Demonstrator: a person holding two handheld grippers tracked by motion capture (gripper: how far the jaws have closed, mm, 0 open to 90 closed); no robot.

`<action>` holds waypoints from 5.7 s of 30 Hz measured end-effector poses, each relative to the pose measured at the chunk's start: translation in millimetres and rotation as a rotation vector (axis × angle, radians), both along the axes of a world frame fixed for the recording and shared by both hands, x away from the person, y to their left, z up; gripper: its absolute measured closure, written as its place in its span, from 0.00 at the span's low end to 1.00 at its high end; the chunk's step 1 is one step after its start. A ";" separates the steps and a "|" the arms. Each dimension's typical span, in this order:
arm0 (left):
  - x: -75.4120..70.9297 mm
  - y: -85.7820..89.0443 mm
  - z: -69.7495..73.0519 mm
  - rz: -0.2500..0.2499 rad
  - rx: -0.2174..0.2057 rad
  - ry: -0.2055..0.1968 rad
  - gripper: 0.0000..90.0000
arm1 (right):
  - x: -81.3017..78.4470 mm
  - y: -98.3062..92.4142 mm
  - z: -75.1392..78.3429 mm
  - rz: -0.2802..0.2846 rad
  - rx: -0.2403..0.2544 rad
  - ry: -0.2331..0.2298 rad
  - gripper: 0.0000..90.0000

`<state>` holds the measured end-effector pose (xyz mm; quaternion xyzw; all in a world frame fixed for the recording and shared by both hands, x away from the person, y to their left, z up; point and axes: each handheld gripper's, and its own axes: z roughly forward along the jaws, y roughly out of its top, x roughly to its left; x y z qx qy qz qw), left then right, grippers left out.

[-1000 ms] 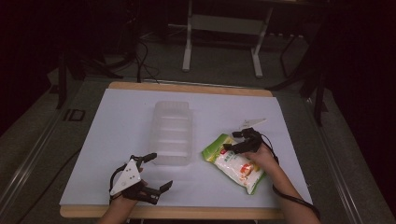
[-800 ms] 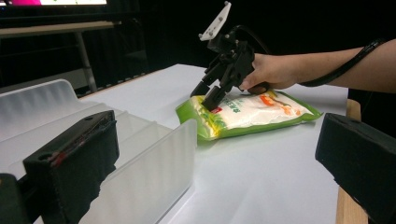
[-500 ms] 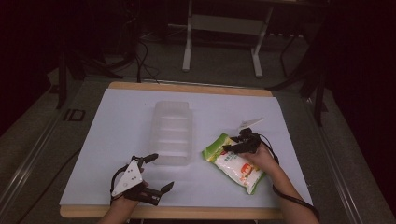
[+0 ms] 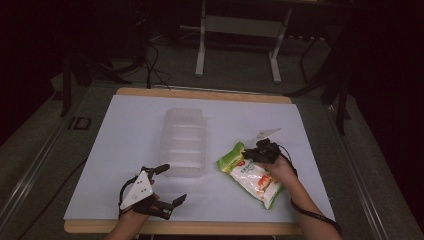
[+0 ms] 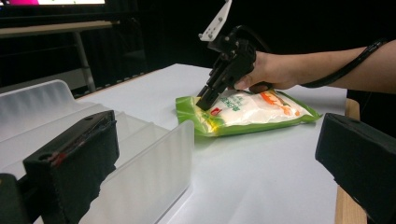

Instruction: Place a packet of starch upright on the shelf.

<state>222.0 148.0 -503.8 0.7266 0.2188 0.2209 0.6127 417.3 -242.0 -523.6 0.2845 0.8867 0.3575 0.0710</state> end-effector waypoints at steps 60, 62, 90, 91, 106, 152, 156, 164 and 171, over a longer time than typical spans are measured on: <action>-3.2 -26.3 27.7 -0.043 -0.077 -0.021 0.00 | -99.4 -10.8 142.2 0.005 0.404 -0.375 0.95; -2.3 -29.2 29.4 -0.052 -0.079 -0.033 0.00 | -101.1 -10.3 145.0 0.006 0.415 -0.383 0.95; 37.7 -103.5 67.7 -0.179 -0.118 0.081 0.00 | -126.0 9.8 181.0 0.059 0.527 -0.414 0.95; 39.2 -104.0 68.3 -0.179 -0.119 0.076 0.00 | -126.1 10.6 180.2 0.062 0.525 -0.413 0.95; 50.0 -102.0 68.5 -0.164 -0.168 0.042 0.57 | -129.4 19.9 176.0 0.095 0.525 -0.417 0.95; 137.0 -13.7 176.8 -0.241 0.290 -0.042 0.92 | -143.7 -49.5 130.3 -0.011 0.607 -0.359 0.17; 155.0 1.4 183.7 -0.250 0.337 -0.089 0.92 | -144.8 -56.8 122.5 -0.029 0.589 -0.353 0.18; 189.4 22.2 182.7 -0.301 0.356 -0.086 0.92 | -143.5 -64.3 111.6 -0.044 0.601 -0.331 0.18; 217.0 33.6 165.5 -0.298 0.387 -0.124 0.92 | -141.6 -65.5 110.0 -0.030 0.601 -0.337 0.18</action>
